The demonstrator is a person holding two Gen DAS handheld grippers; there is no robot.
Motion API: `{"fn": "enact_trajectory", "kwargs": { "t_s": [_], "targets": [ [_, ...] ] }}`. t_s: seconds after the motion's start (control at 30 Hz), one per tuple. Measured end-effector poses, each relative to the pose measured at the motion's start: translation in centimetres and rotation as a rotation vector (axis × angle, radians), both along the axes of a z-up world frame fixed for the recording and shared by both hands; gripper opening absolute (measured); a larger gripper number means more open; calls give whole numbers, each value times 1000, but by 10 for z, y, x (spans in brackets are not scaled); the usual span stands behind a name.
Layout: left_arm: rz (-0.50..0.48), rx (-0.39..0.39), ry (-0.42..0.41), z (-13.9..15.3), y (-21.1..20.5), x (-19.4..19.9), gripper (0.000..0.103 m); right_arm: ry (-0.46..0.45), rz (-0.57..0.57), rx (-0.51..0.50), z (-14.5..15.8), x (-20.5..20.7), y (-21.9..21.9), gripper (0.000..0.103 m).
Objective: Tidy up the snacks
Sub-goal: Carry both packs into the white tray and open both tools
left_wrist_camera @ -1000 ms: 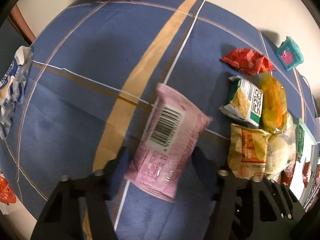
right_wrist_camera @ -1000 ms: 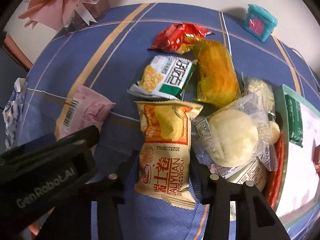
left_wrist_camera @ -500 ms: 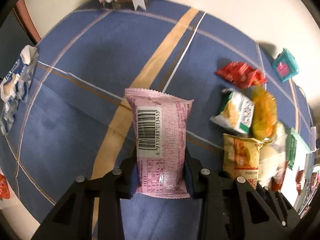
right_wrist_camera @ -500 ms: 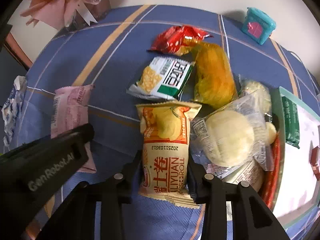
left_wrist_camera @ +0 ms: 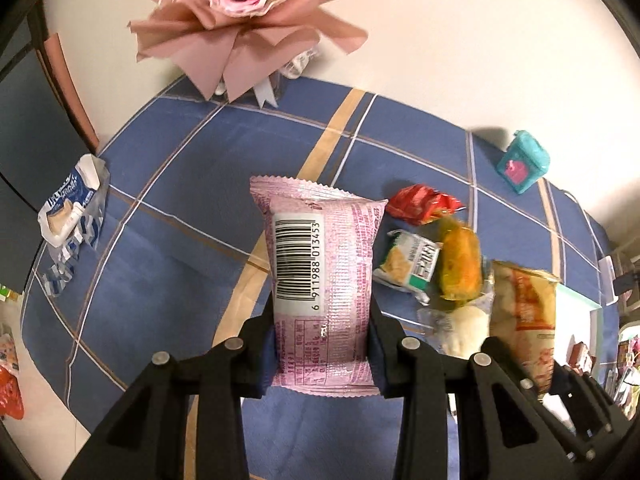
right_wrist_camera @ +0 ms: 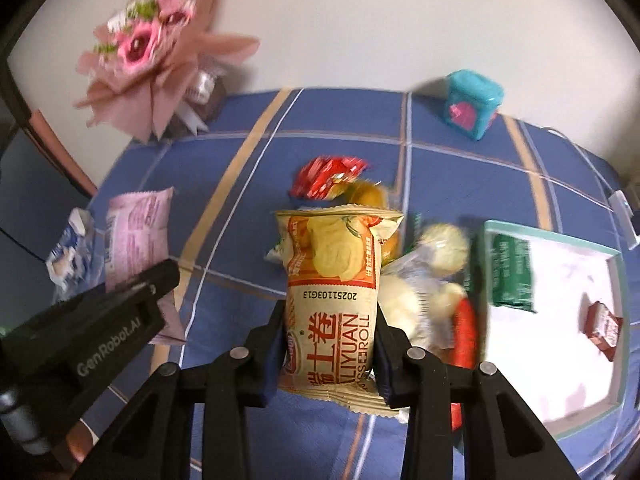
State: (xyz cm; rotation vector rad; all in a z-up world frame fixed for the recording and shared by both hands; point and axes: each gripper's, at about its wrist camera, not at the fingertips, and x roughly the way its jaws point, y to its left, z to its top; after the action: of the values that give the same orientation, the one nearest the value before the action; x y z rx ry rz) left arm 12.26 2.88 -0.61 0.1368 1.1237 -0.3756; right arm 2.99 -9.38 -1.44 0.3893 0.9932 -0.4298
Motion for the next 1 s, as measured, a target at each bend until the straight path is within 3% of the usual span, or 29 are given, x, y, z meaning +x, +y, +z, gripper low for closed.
{"fn": "enact_trajectory", "kwargs": {
  "t_s": [0.1,0.37,0.73,1.0],
  "targets": [
    [-19,-5,-22,0,-7,-11,39,-17,-40,18,0,-5,-27,40],
    [-106,-13,-52,13,-41,-51,39,-36,-234,69,12,-80,-101,39],
    [-345,-8,-81,25,-135,-128,39,-54,-521,107,14,-185,-197,39],
    [-497,4,-80,20,-187,-179,39,-64,-610,91,21,-224,-226,39]
  ]
}}
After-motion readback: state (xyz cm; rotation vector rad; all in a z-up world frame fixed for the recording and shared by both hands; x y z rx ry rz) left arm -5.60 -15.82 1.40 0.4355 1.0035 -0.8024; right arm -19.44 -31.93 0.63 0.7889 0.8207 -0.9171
